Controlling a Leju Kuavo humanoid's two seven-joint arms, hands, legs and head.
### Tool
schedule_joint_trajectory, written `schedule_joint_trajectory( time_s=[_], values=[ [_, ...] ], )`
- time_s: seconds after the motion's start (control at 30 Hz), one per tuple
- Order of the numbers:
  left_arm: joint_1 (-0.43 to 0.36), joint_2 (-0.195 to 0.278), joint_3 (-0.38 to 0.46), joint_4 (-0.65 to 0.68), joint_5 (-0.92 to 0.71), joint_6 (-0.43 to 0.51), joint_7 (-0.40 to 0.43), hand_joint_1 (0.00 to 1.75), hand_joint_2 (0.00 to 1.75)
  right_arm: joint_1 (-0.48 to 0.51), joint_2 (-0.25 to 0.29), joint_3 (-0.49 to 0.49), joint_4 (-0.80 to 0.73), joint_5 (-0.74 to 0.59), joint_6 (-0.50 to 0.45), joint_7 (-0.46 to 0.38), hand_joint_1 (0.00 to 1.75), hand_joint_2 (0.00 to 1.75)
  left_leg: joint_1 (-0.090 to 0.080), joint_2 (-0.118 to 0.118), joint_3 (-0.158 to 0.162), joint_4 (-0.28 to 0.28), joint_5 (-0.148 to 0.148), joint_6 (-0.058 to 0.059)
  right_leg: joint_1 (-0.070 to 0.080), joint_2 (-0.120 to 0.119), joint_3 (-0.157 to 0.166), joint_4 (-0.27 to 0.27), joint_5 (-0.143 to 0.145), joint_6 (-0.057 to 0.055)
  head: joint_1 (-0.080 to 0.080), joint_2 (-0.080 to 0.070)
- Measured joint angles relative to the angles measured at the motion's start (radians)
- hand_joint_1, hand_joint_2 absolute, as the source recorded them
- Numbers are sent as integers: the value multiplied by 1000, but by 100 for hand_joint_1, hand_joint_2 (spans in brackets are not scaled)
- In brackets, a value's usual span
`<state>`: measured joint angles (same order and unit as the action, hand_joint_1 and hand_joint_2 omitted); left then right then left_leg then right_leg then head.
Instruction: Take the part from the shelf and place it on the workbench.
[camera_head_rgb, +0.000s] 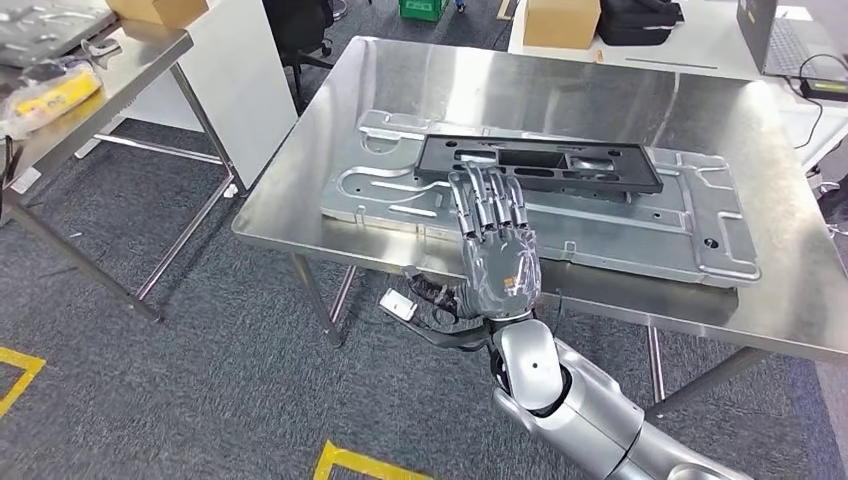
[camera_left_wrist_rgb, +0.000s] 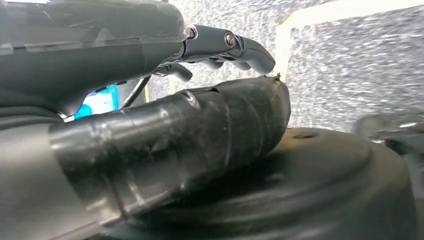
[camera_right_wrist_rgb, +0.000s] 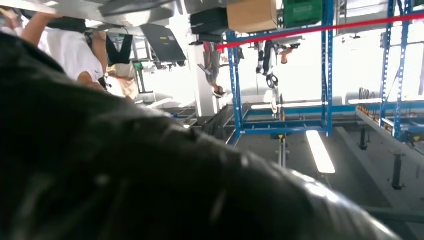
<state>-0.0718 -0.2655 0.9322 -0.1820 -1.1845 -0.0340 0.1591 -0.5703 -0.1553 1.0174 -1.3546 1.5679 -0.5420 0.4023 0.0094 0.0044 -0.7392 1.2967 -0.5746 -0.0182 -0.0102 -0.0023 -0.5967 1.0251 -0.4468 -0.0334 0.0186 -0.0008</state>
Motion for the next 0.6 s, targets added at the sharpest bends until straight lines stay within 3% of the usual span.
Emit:
schedule_joint_trajectory(
  time_s=[0.03,0.07,0.13,0.2,0.27,0.33,0.37,0.47,0.5,0.53,0.6],
  values=[
    [0,0,0,0,0,0,0,0,0,2,0,0,0,0,0,0,0,44,0,0,12,21,7,0,0,-1,-16,3,11,1,0,0],
    [0,0,0,0,0,0,0,0,0,3,0,0,0,0,0,-1,0,87,0,0,43,4,30,1,1,-3,-32,5,22,3,0,0],
    [-2,0,0,0,0,0,0,0,0,4,2,-1,0,0,-2,-1,0,175,-1,18,153,-126,59,7,2,-9,-56,11,40,8,0,0],
    [-5,0,0,0,-1,1,0,0,0,5,3,-2,0,0,-4,-3,0,175,-8,39,241,-256,51,20,4,-18,-64,13,54,17,1,0],
    [-6,0,0,0,-2,2,0,0,0,10,6,-5,0,0,-6,-13,0,175,-15,34,253,-293,52,37,3,-30,-63,8,71,31,-1,0],
    [-6,-1,0,0,-7,4,0,0,0,24,9,-12,1,0,-8,-26,0,175,-13,20,235,-299,76,55,4,-36,-71,23,63,43,-4,0],
    [-6,-2,0,0,-11,5,1,0,0,34,8,-17,2,0,-8,-30,0,175,-11,15,225,-303,90,64,4,-31,-79,48,32,47,-2,0],
    [-4,-2,-2,0,-26,15,0,0,0,86,-16,-31,-17,0,-7,-5,0,175,-13,-4,176,-304,133,79,3,-8,-107,205,-126,52,-1,0],
    [-2,-2,-3,0,-29,20,-3,0,0,116,-38,-34,-35,0,-8,13,0,175,-14,-14,155,-304,147,81,4,-4,-107,255,-153,52,-1,0],
    [-1,-2,-3,0,-31,26,-6,0,0,149,-64,-35,-55,0,-8,29,0,175,-15,-26,136,-302,161,81,5,-1,-98,283,-153,49,-2,0],
    [4,-2,-3,0,-29,34,-12,0,0,211,-108,-38,-83,0,-8,43,0,175,-16,-48,98,-297,187,78,8,9,-39,251,-98,40,-1,0]
  ],
)
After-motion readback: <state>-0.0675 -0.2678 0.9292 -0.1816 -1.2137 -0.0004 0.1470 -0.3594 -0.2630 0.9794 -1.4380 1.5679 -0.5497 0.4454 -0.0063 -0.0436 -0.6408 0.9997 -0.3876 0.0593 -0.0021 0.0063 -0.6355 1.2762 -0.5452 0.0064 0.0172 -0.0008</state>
